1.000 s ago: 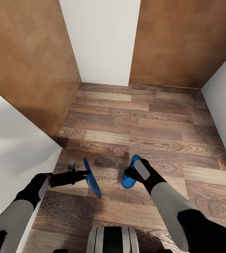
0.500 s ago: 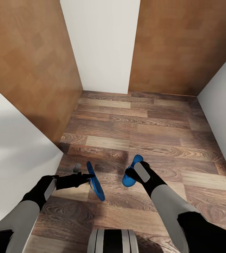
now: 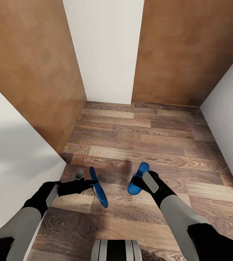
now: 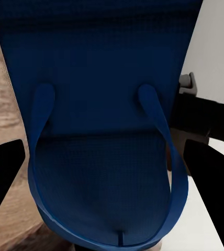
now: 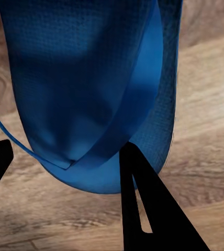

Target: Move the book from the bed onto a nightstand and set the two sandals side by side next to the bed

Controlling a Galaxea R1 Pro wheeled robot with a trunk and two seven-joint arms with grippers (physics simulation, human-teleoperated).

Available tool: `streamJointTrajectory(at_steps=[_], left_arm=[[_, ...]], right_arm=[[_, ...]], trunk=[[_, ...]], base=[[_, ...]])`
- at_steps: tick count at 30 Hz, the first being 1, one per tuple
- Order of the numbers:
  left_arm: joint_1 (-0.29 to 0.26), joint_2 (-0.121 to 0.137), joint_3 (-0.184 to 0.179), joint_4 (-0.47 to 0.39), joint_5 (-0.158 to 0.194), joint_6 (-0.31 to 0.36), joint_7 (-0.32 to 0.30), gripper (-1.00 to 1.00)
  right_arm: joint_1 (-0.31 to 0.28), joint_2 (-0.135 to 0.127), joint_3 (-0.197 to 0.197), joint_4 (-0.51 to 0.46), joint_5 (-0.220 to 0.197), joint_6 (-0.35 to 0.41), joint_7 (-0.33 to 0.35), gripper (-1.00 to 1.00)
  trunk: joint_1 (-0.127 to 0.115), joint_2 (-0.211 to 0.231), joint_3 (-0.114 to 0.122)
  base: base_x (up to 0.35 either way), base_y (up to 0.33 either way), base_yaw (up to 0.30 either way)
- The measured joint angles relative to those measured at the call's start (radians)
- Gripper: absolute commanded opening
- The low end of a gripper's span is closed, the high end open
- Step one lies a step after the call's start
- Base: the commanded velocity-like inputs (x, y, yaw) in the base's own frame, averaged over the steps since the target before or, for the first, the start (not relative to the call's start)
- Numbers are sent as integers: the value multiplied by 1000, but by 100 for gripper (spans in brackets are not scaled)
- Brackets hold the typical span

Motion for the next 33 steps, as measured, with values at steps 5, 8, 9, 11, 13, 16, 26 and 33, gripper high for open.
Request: streamJointTrajectory(at_steps=[5, 8, 9, 11, 13, 16, 26, 33], left_arm=[[0, -2, -1, 13, -1, -24, 1, -100], [0, -3, -1, 17, -1, -29, 0, -100], [0, -3, 0, 18, -1, -30, 0, -100], [0, -3, -1, 18, -1, -31, 0, -100], [0, -3, -1, 19, -1, -31, 0, -100], [0, -3, 0, 19, -1, -32, 0, -100], [0, -3, 0, 19, -1, -32, 0, -100], [0, -3, -1, 20, -2, -32, 1, -100]], right_arm=[[7, -16, 0, 2, -1, -22, 73, -100], [9, -20, -1, 1, -2, -25, 89, -100], [9, -21, -1, -3, -2, -24, 92, -100], [9, -21, 2, -7, -2, -19, 96, -100], [10, -22, 4, -9, -1, -13, 97, -100], [10, -22, 6, -11, -2, 16, 99, -100], [10, -24, 3, -24, -1, 40, 102, -100], [10, -24, 2, -27, 0, 38, 101, -100]], trunk=[[-2, 1, 19], [-4, 2, 31], [-4, 2, 35], [-5, 3, 43], [-6, 3, 50], [-7, 4, 62], [-12, 6, 101], [-15, 8, 128]], base=[[0, 0, 0], [0, 0, 0], [0, 0, 0], [0, 0, 0], [0, 0, 0], [0, 0, 0], [0, 0, 0], [0, 0, 0]])
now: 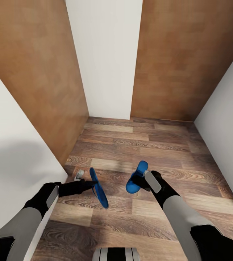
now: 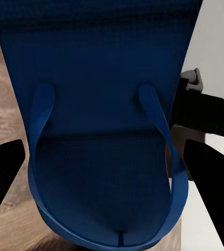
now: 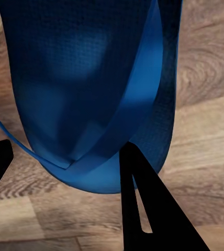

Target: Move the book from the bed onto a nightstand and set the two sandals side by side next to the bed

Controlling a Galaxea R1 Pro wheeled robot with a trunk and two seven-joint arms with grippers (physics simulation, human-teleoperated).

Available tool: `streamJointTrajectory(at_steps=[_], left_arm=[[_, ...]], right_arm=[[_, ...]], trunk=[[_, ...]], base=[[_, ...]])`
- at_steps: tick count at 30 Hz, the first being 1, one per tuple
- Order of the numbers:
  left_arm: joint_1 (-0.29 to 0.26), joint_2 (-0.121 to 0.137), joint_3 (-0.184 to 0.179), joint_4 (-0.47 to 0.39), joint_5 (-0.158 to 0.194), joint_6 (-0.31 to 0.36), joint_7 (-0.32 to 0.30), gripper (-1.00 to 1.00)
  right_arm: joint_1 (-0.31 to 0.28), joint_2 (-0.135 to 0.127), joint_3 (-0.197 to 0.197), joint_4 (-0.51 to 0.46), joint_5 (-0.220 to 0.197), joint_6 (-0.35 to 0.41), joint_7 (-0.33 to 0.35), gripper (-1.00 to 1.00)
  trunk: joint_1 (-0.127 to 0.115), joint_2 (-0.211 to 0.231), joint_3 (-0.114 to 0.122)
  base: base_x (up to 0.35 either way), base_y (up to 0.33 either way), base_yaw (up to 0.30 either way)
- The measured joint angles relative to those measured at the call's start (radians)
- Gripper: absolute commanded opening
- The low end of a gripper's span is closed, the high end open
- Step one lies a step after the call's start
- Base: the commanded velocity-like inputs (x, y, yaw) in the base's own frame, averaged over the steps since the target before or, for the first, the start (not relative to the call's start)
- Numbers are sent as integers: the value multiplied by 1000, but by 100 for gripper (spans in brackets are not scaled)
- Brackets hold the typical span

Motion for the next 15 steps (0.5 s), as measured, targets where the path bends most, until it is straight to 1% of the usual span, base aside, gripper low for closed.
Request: streamJointTrajectory(at_steps=[4, 8, 9, 12, 13, 15], left_arm=[[0, 1, 0, 11, -1, -6, 1, -100], [0, 1, -1, 43, -14, -34, 27, -100], [0, 1, -2, 52, -22, -42, 45, -100], [0, 1, -1, 63, -30, -46, 70, -100], [0, 2, -2, 67, -35, -49, 80, -100], [0, 3, -1, 69, -36, -50, 86, -100]], right_arm=[[2, 0, 1, -1, 1, -1, 0, -100], [24, 0, 6, -3, 9, 2, 1, -100], [33, 0, 15, -6, 20, 4, 1, -100], [52, -3, 36, -30, 50, 13, 4, -100], [72, -11, 48, -63, 73, 33, 5, -100], [103, -24, 58, -113, 88, 69, 6, -100]], trunk=[[-2, 1, 15], [-4, 2, 31], [-4, 2, 35], [-5, 3, 46], [-6, 3, 50], [-7, 4, 58]], base=[[0, 0, 0], [0, 0, 0], [0, 0, 0], [0, 0, 0], [0, 0, 0], [0, 0, 0]])
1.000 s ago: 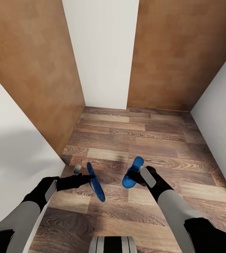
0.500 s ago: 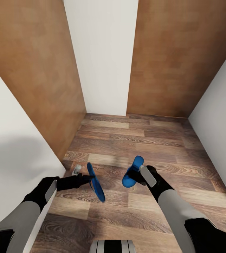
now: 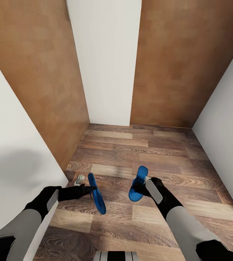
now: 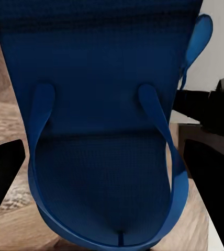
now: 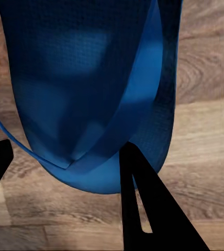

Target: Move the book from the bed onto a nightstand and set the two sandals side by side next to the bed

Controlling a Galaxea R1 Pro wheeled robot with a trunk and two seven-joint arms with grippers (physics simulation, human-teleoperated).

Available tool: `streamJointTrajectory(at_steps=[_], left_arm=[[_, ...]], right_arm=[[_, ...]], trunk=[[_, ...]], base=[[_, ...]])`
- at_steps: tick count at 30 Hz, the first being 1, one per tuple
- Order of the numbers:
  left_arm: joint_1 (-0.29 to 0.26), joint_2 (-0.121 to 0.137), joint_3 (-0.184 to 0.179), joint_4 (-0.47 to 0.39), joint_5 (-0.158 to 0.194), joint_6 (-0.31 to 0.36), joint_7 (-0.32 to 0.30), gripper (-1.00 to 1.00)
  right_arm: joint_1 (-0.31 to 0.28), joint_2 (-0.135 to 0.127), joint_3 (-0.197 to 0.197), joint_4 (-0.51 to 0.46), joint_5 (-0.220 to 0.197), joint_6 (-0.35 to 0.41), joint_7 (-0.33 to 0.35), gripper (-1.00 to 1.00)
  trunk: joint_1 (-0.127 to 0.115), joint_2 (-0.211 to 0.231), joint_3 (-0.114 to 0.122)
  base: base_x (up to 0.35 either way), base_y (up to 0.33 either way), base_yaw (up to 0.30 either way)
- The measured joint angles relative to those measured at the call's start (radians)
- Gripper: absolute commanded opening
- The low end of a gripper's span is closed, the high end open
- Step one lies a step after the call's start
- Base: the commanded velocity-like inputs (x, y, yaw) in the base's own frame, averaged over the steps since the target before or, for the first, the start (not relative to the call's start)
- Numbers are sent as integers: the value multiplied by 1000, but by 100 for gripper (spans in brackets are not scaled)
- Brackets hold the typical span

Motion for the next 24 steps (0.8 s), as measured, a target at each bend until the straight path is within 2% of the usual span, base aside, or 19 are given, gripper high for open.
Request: streamJointTrajectory(at_steps=[1, 4, 5, 6, 7, 8, 9, 11, 12, 13, 14, 16, 20, 24], left_arm=[[0, 1, 0, 2, -3, -1, 5, -100], [0, 0, 0, 5, -4, -4, 10, -100], [0, 0, -1, 9, -4, -10, 11, -100], [0, -1, -1, 12, -4, -15, 12, -100], [0, -1, -1, 19, -5, -25, 13, -100], [0, -2, -1, 27, -4, -36, 13, -100], [0, -3, -1, 32, -3, -42, 14, -100], [0, -5, -1, 42, -3, -56, 14, -100], [0, -6, -1, 44, -3, -58, 13, -100], [1, -6, -1, 48, -3, -60, 13, -100], [1, -7, -1, 50, -3, -61, 12, -100], [2, -7, -2, 60, -3, -64, 8, -100], [14, -9, -2, 83, -7, -65, 6, -100], [38, -10, -12, 92, -22, -66, 2, -100]], right_arm=[[41, -16, 6, -70, 11, 48, 1, -100], [121, -48, 8, -209, 17, 120, 2, -100], [179, -79, 7, -307, 22, 156, 4, -100], [211, -96, 5, -357, 20, 170, 6, -100], [266, -131, 4, -444, 14, 190, 8, -100], [316, -161, 4, -509, 0, 203, 12, -100], [338, -173, 4, -534, -18, 205, 14, -100], [391, -201, 3, -589, -96, 213, 28, -100], [399, -205, 3, -596, -118, 214, 33, -100], [413, -211, 3, -606, -169, 211, 42, -100], [420, -213, 3, -609, -187, 209, 46, -100], [457, -218, 3, -613, -252, 184, 54, -100], [492, -219, 2, -559, -291, 98, 61, -100], [502, -217, 2, -474, -304, -28, 80, -100]], trunk=[[0, 0, 4], [-2, 1, 15], [-2, 1, 19], [-3, 1, 23], [-3, 2, 27], [-4, 2, 31], [-4, 2, 35], [-5, 3, 43], [-5, 3, 46], [-6, 3, 50], [-6, 3, 54], [-7, 4, 62], [-9, 5, 77], [-11, 6, 93]], base=[[0, 0, 0], [0, 0, 0], [0, 0, 0], [0, 0, 0], [0, 0, 0], [0, 0, 0], [0, 0, 0], [0, 0, 0], [0, 0, 0], [0, 0, 0], [0, 0, 0], [0, 0, 0], [0, 0, 0], [0, 0, 0]])
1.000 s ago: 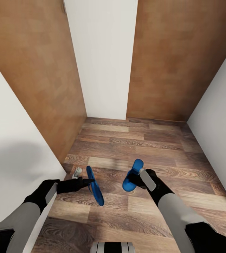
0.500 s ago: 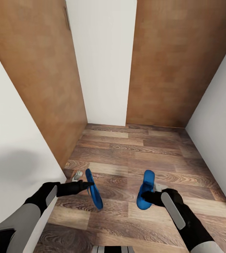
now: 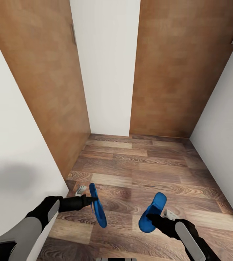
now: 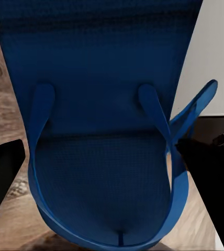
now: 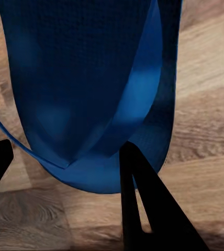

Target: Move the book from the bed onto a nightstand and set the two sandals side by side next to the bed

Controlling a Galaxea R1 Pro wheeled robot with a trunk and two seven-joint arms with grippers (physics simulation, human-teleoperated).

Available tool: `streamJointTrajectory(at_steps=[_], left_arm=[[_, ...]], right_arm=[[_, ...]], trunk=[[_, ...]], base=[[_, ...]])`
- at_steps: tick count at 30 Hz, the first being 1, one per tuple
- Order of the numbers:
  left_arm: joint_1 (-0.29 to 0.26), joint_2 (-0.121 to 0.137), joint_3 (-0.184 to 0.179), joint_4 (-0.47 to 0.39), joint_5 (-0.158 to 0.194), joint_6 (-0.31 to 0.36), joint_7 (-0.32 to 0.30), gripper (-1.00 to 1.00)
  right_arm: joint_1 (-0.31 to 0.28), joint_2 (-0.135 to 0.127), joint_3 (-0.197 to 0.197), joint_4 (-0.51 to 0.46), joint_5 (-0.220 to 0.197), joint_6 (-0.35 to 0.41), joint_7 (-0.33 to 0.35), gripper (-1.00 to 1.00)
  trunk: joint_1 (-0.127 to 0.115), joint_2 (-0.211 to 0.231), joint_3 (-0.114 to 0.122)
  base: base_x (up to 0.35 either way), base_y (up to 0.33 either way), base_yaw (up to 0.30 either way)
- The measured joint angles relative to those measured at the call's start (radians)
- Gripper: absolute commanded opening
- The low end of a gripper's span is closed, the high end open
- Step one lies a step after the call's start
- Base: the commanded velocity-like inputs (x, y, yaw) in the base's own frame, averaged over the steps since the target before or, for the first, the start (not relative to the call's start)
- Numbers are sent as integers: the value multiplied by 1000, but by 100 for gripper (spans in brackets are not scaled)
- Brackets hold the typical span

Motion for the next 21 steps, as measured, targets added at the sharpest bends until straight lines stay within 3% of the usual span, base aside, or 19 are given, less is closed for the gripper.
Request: streamJointTrajectory(at_steps=[3, 5, 10, 21], left_arm=[[35, 1, -11, 2, -12, -22, -3, -100], [50, 3, -9, 2, -11, -52, -9, -100], [68, 15, -8, 1, -10, -102, -49, -100], [72, 24, -11, 4, -11, -119, -77, -100]], right_arm=[[3, 0, 0, 45, -2, -93, 30, -100], [3, 0, -1, 54, -3, -108, 37, -100], [3, 0, -1, 62, -1, -120, 43, -100], [3, 3, 0, 113, 1, -122, 46, -100]], trunk=[[-1, 1, 11], [-2, 1, 19], [-5, 2, 39], [-9, 5, 81]], base=[[0, 0, 0], [0, 0, 0], [0, 0, 0], [0, 0, 0]])
